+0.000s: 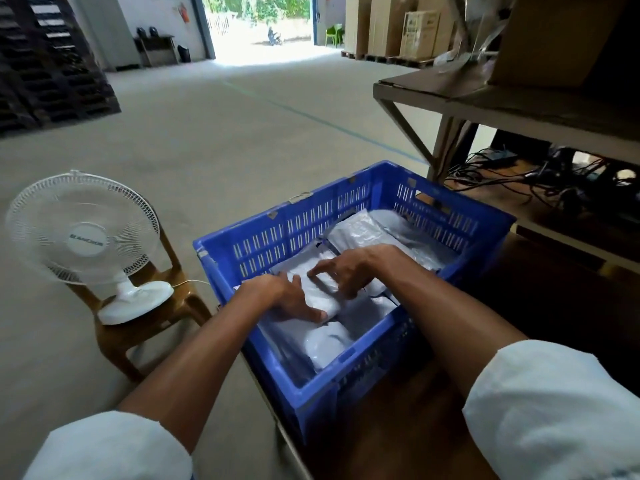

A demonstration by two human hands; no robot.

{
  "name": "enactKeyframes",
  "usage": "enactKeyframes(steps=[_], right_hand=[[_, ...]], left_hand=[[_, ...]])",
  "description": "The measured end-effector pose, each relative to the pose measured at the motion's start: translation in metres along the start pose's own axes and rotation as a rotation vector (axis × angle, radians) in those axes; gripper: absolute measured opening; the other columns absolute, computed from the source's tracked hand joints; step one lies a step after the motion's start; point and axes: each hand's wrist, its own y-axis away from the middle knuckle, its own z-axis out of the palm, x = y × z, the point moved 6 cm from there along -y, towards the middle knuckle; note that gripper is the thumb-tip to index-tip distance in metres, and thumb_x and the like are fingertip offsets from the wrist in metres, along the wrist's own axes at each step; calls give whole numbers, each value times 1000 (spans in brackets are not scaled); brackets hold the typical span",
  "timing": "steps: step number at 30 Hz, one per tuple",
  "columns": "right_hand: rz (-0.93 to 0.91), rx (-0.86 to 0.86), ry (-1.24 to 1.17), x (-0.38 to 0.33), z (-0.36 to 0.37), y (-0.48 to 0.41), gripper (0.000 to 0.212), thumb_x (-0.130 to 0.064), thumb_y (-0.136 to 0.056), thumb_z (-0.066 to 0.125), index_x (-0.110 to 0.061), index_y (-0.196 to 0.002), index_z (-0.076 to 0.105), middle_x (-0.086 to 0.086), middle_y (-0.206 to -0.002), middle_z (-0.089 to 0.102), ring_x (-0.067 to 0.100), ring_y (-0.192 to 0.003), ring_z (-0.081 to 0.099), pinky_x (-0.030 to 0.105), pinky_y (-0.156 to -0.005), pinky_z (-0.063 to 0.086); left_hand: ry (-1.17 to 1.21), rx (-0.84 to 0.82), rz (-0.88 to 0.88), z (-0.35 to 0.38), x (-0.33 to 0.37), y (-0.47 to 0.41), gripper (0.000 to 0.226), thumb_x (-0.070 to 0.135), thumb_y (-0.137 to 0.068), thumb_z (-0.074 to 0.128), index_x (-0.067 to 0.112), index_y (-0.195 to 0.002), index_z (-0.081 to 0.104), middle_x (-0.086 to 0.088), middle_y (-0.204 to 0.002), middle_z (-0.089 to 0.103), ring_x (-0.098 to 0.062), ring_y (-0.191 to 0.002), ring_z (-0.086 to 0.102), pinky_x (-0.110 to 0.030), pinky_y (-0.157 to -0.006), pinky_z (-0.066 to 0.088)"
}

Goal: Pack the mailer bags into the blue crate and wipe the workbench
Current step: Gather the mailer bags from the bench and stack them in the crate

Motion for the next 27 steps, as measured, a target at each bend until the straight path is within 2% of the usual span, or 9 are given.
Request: enactKeyframes(steps=[3,7,9,12,14,17,19,22,27], right_hand=[[5,-7,-18,-1,3,7,85,-7,-89,61,-45,-154,20,7,-137,50,12,-85,54,27,-71,43],[27,30,-23,1,7,20,84,-3,-88,51,-50,-151,23,5,-160,32,15,-96,54,33,-81,49],[20,94,0,0,7,27,78,-1,-93,47,-48,-152,28,5,-157,35,14,-91,53,32,-84,50],[27,212,23,1,3,39,66,0,-95,41,-42,-146,47,4,-150,47,18,-100,51,32,-87,47],[62,284,-16,4,2,50,59,-2,-92,44,-38,-137,58,5,-142,54,20,-101,53,33,-86,45],[144,506,-52,8,-2,77,46,-11,-90,54,-31,-129,65,9,-131,62,28,-113,61,39,-94,50],[159,740,-75,4,-9,99,40,-15,-90,56,-28,-127,67,8,-128,67,30,-114,62,40,-92,49],[140,1053,-270,-2,-11,130,36,-20,-90,56,-24,-124,66,5,-126,68,29,-110,64,44,-92,52],[123,1333,-522,-19,15,165,34,-20,-90,57,-21,-123,66,1,-125,68,22,-106,65,44,-93,52]], left_hand=[[-8,81,20,2,7,6,125,95,-73,43,20,-163,-2,-11,-171,-2,-40,-155,8,-57,-123,18],[0,72,52,2,10,15,120,93,-74,45,27,-163,-3,-8,-171,-2,-40,-155,11,-57,-123,20],[0,89,100,-3,11,22,109,87,-80,49,29,-162,6,-8,-170,11,-37,-152,24,-56,-119,28],[-65,198,164,-10,14,34,85,80,-85,50,29,-151,34,-6,-151,44,-31,-135,48,-53,-107,42],[-59,241,165,-12,14,44,84,80,-86,49,28,-151,35,-5,-152,45,-31,-134,49,-54,-107,42],[-28,426,161,-22,13,68,84,75,-90,49,28,-156,29,-3,-160,36,-32,-140,44,-57,-108,40],[32,594,172,-27,8,91,73,70,-93,49,30,-152,37,-2,-157,41,-30,-137,46,-59,-107,40],[233,766,231,-29,-7,120,59,61,-96,55,30,-145,48,1,-150,48,-25,-131,51,-56,-106,43],[506,954,331,-41,-53,136,45,39,-95,68,24,-136,59,-2,-139,59,-23,-125,56,-43,-106,45]])
